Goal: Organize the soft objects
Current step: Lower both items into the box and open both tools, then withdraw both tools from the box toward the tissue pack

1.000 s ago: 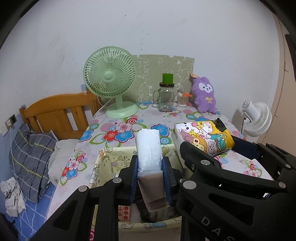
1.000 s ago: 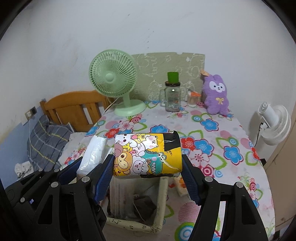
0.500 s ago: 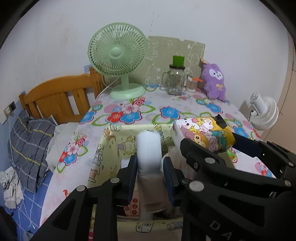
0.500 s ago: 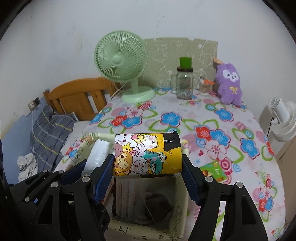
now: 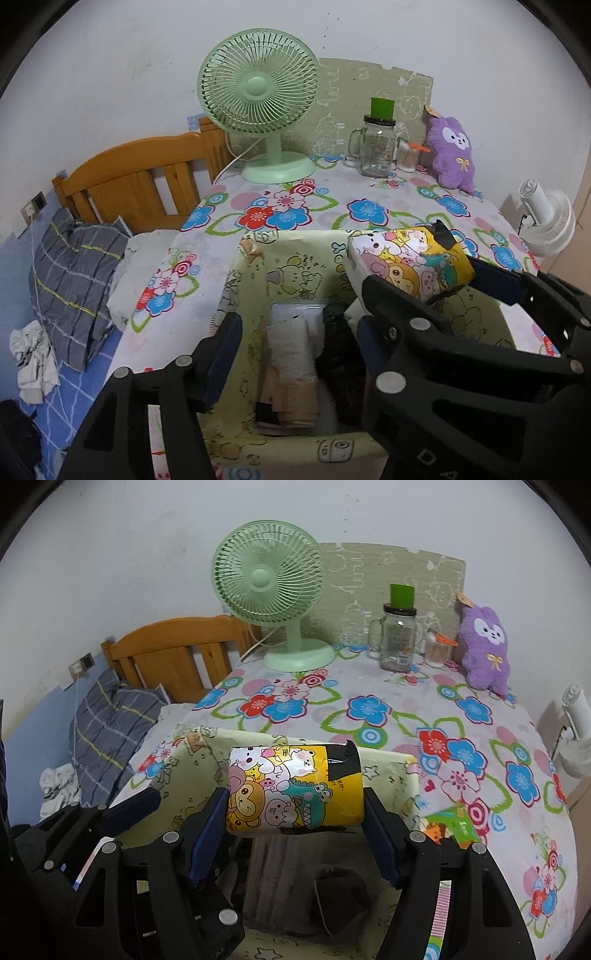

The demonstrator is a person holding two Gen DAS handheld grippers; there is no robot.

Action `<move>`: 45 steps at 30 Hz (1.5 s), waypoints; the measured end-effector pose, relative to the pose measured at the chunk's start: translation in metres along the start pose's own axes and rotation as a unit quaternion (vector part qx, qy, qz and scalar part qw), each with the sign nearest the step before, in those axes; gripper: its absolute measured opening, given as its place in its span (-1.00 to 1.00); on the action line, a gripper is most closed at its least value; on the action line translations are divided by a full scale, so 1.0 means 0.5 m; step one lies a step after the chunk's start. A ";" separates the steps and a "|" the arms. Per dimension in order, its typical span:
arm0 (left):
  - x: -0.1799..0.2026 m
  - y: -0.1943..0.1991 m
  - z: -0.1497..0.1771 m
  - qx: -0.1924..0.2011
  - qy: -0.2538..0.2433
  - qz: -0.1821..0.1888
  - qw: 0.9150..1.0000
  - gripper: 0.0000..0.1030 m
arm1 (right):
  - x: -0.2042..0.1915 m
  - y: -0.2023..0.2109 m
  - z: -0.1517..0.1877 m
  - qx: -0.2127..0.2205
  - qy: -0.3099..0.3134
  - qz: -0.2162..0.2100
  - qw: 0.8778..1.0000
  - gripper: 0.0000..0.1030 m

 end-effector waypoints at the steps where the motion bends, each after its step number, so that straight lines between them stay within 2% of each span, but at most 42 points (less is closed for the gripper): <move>1: -0.002 0.001 0.002 0.001 -0.002 -0.004 1.000 0.36 | -0.005 -0.001 -0.001 0.001 0.006 -0.003 1.000 0.45; 4: -0.002 0.000 0.006 -0.006 -0.007 0.008 1.000 0.38 | -0.017 -0.004 -0.004 0.008 0.026 -0.006 1.000 0.53; 6: 0.001 0.003 0.008 -0.006 -0.008 0.014 1.000 0.44 | -0.023 -0.005 -0.007 0.010 0.036 -0.012 0.999 0.67; 9: 0.007 0.007 0.007 -0.005 -0.013 0.017 1.000 0.54 | -0.029 -0.001 -0.009 0.018 0.045 -0.017 0.999 0.76; 13: 0.014 0.016 0.007 -0.004 -0.018 0.012 1.000 0.67 | -0.030 0.006 -0.013 0.024 0.058 -0.014 0.998 0.78; 22: 0.025 0.048 0.004 0.008 -0.018 0.004 1.000 0.81 | -0.027 0.035 -0.014 0.034 0.066 -0.015 0.997 0.79; 45: 0.097 0.099 -0.036 0.033 -0.014 0.014 0.999 0.81 | 0.062 0.117 -0.025 0.036 0.020 0.009 0.999 0.79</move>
Point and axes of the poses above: each gripper's, at about its wrist camera, not at the fingertips, and y roughly against the way its jaws point, x to its right, z to its underside, the point moved 9 cm from there along -y, roughly the way its jaws point, and after that the axes turned 11 degrees about -y, right-handed, at the moved point
